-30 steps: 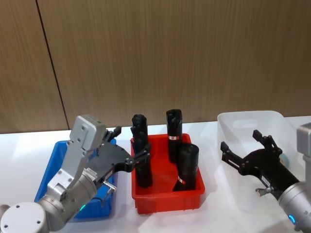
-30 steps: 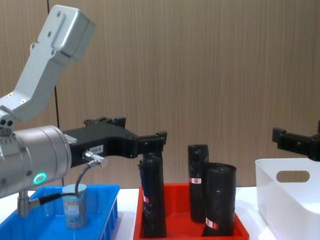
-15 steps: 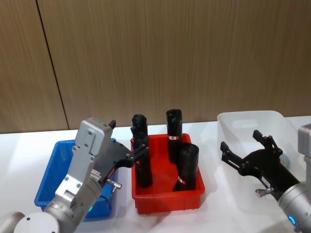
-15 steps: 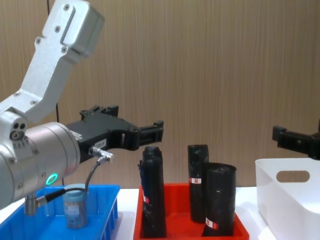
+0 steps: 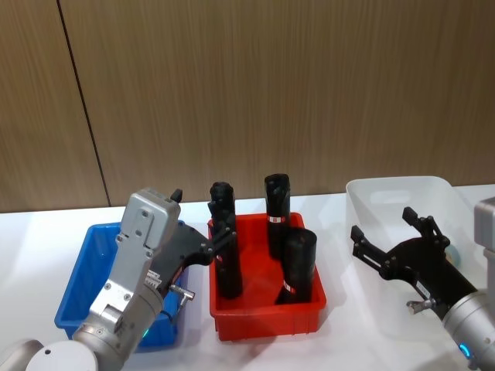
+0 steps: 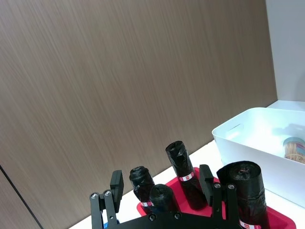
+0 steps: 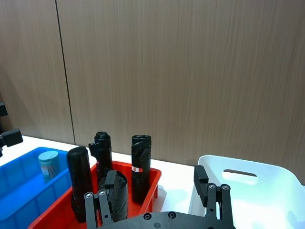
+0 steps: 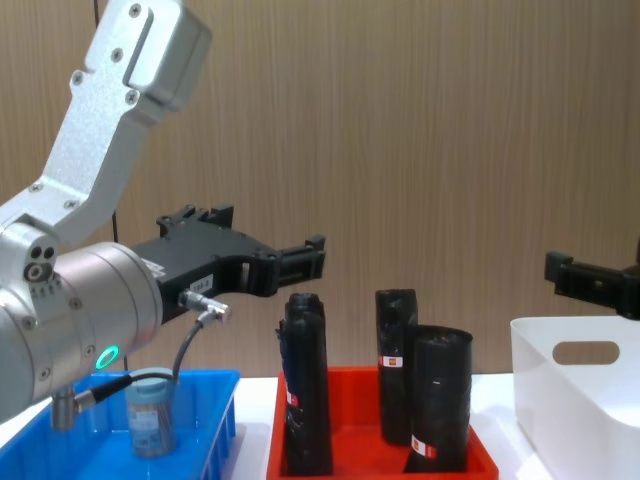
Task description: Pick the cotton swabs from the blue box and place them into the white box.
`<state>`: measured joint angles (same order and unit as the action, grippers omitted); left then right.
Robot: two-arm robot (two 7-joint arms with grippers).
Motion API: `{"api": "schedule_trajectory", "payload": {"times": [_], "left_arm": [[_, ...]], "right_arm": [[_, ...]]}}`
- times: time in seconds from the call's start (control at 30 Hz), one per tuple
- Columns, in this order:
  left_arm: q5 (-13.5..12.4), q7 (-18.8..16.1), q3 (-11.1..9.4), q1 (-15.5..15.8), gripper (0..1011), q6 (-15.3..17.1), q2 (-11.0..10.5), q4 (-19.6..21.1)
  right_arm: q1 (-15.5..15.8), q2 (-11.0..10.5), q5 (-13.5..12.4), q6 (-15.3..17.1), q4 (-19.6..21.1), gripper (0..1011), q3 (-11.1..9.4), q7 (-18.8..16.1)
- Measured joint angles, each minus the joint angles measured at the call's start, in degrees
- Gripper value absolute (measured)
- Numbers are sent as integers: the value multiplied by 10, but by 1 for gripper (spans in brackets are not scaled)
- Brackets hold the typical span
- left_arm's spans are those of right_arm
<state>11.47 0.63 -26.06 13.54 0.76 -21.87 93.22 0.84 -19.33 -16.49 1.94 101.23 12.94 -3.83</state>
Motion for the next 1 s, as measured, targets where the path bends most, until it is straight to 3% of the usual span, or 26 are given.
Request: {"api": "schedule_trajectory", "payload": {"times": [0.4,1.0], "left_arm": [[0,0,0,0,1004,0,0,0],[0,0,0,0,1004,0,0,0]], "right_arm": [[-1,-1,-2,7,0,1002,-1,-8],[-20,-8,-21,67,-29,1002,-4,-90]]}}
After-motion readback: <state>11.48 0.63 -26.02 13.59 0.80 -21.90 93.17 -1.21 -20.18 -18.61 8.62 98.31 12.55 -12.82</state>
